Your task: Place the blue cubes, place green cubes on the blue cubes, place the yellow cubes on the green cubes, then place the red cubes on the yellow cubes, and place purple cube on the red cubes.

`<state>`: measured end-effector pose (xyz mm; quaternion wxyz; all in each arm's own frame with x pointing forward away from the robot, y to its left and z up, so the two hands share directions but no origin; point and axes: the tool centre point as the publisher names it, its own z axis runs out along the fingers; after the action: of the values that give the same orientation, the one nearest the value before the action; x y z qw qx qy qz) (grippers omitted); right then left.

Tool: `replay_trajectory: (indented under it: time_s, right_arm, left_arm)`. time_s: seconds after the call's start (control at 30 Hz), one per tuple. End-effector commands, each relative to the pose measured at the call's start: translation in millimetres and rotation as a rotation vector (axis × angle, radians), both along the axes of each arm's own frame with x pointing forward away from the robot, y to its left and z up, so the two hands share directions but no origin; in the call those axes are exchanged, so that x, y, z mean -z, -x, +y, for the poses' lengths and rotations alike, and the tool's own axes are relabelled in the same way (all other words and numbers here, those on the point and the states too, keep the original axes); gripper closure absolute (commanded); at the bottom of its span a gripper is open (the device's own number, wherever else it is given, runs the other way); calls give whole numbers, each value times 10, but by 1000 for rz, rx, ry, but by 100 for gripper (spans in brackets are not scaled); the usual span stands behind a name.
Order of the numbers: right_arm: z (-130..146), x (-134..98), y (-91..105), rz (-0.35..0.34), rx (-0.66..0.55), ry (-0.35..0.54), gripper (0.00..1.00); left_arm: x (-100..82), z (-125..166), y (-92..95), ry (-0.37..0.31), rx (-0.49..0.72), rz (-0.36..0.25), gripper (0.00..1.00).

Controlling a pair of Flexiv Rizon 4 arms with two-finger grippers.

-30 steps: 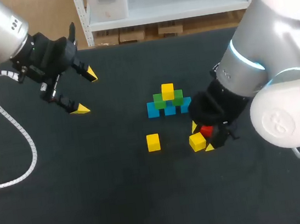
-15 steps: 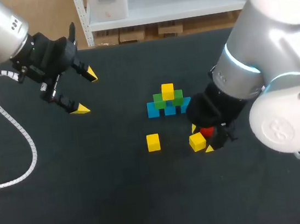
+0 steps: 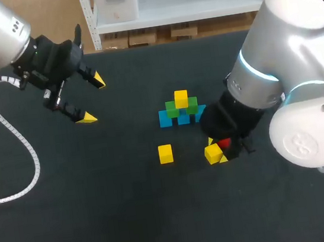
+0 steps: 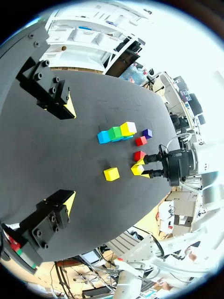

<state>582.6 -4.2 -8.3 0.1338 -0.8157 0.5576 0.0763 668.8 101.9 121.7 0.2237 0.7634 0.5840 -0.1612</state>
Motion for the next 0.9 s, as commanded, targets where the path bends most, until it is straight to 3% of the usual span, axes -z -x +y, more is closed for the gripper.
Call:
replay_trajectory:
  time_s: [0.03,0.17,0.4,0.7,0.9]
  right_arm:
    - [7,12,-8,-2,2,2,64]
    - [11,18,-19,-2,5,2,100]
    - [-1,-61,-45,29,104,-22,100]
    - [-56,-609,-219,22,341,-35,100]
    - [-82,-856,-415,-19,406,-11,100]
  left_arm:
    - [2,9,-5,1,2,-1,0]
    - [2,9,-5,1,2,-1,0]
    - [2,9,-5,1,2,-1,0]
    - [2,9,-5,1,2,-1,0]
    - [2,9,-5,1,2,-1,0]
